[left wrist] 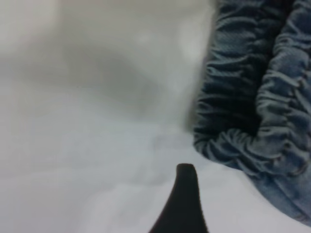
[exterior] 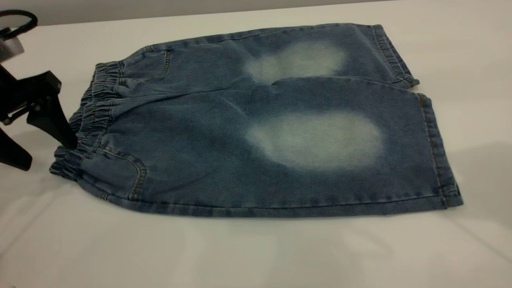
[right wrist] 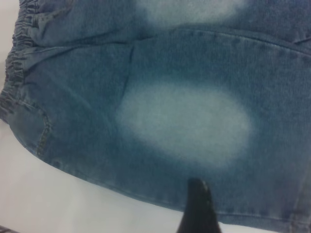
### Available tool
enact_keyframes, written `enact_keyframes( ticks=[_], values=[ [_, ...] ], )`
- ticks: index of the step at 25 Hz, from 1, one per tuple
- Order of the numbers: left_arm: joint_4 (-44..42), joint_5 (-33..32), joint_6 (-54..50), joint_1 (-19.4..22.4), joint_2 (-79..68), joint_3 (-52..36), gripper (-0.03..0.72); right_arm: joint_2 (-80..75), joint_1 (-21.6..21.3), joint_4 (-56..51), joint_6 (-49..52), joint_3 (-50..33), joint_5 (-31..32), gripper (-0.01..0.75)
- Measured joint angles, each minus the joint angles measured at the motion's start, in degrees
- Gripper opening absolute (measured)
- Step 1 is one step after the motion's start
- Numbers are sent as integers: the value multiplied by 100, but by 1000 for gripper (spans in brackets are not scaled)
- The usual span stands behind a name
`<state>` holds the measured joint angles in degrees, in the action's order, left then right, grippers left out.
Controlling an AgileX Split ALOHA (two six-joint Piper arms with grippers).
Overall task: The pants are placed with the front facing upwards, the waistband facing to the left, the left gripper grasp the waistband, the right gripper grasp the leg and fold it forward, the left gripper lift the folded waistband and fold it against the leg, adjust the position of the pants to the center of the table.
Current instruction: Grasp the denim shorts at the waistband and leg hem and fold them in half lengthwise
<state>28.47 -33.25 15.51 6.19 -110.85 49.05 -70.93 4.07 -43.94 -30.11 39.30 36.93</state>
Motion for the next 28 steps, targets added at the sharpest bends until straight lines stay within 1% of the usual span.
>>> enact_keyframes(
  ticks=[4, 8, 13, 25, 28],
  values=[
    [0, 73, -108, 0, 5, -244, 581, 0, 0, 0, 0, 0, 0, 441],
    [0, 527, -108, 0, 5, -489, 581, 0, 0, 0, 0, 0, 0, 441],
    [-146, 733, -104, 0, 5, -500, 581, 0, 0, 0, 0, 0, 0, 441],
    [-126, 1068, 121, 0, -547, -466, 580, 0, 0, 0, -6, 0, 0, 441],
    [-76, 1242, 121, 0, -565, -431, 579, 0, 0, 0, -6, 0, 0, 441]
  ],
)
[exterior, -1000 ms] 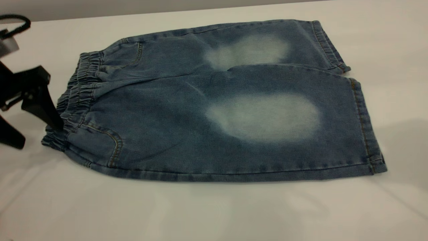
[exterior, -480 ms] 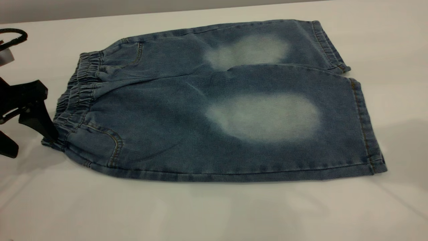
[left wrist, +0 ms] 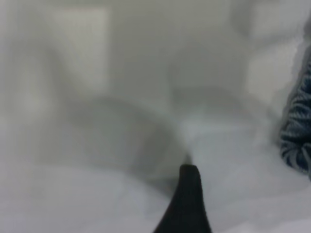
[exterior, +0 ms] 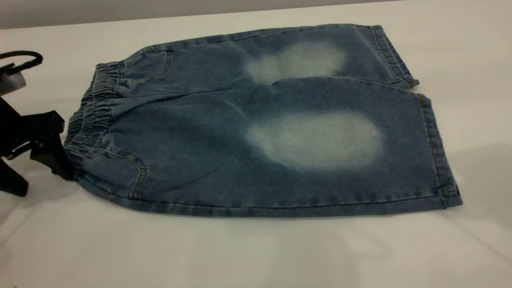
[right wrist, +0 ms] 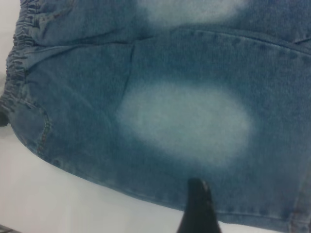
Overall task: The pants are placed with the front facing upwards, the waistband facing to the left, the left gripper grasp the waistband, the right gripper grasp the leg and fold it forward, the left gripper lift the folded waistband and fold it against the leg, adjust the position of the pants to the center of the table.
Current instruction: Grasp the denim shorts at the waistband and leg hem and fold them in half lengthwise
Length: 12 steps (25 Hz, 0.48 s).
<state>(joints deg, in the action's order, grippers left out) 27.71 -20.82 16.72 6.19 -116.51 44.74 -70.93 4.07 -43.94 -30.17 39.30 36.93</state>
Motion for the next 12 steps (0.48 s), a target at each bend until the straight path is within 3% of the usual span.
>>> enact_keyframes(
  ticks=[4, 12],
  values=[
    [-27, -78, -5, -6, -19, 190, 578, 0, 0, 0, 0, 0, 0, 441],
    [38, -1251, 76, -9, 331, 632, 578, 0, 0, 0, 0, 0, 0, 441]
  ],
)
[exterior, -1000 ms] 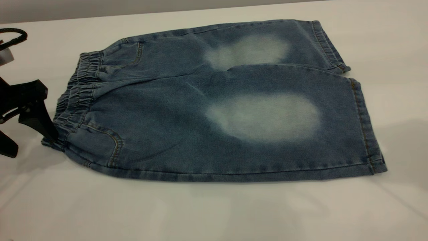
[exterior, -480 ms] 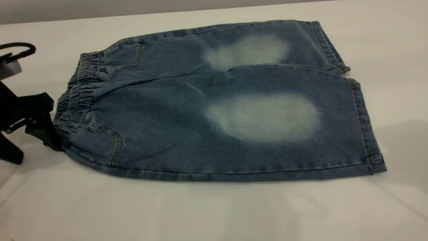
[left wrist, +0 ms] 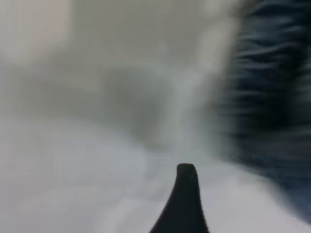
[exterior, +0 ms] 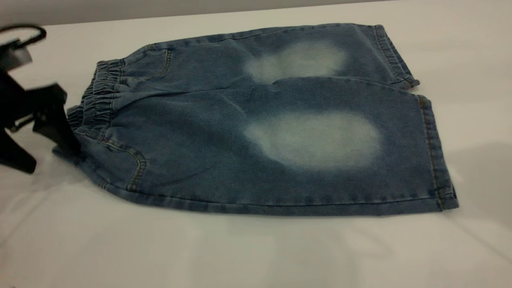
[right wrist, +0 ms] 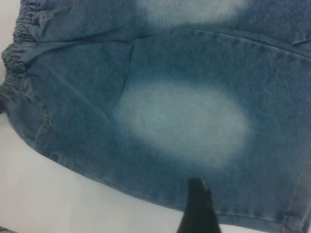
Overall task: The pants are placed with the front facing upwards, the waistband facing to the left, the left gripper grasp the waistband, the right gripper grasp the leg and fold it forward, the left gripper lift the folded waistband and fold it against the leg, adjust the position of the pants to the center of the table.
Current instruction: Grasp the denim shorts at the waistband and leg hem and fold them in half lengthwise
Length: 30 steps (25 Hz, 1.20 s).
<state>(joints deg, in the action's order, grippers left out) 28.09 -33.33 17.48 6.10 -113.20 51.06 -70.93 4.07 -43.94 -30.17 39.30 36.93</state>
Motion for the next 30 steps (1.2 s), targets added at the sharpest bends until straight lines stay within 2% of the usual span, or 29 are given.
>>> enact_keyframes(
  ticks=[3, 9, 17, 30],
  values=[
    [-5, -330, 20, 0, 273, 0, 580, 0, 0, 0, 0, 0, -6, 441],
    [-145, -245, 20, 0, 349, 0, 580, 0, 0, 11, 0, 0, -38, 441],
    [-422, 165, -48, 6, 316, -6, 580, 0, 0, 24, 0, 0, -39, 441],
    [5, 630, 208, 6, -104, 0, 580, 0, 0, 31, 0, 0, -39, 441]
  ],
)
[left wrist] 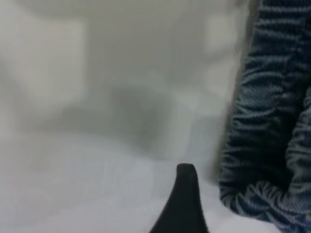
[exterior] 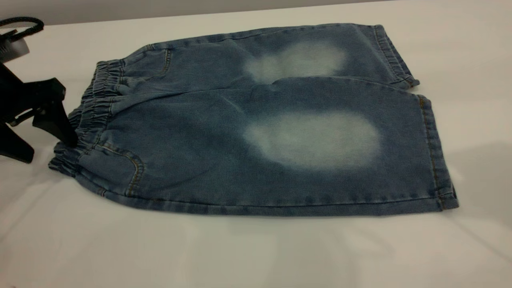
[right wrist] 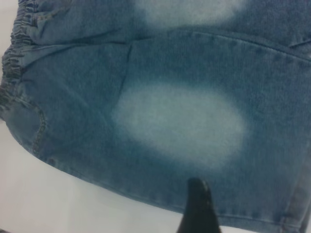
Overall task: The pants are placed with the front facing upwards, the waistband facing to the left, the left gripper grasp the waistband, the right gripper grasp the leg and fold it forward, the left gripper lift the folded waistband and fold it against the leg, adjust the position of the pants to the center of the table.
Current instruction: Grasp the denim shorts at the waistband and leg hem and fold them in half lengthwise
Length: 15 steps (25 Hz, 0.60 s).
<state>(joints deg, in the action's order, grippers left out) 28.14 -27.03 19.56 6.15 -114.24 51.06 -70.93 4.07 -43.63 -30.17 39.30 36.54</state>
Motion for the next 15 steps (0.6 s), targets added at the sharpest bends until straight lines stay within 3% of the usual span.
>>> enact_keyframes(
  ticks=[15],
  values=[
    [252, -50, 249, -5, -233, 0, 529, 0, 0, 0, 0, 0, 0, 441]
  ],
)
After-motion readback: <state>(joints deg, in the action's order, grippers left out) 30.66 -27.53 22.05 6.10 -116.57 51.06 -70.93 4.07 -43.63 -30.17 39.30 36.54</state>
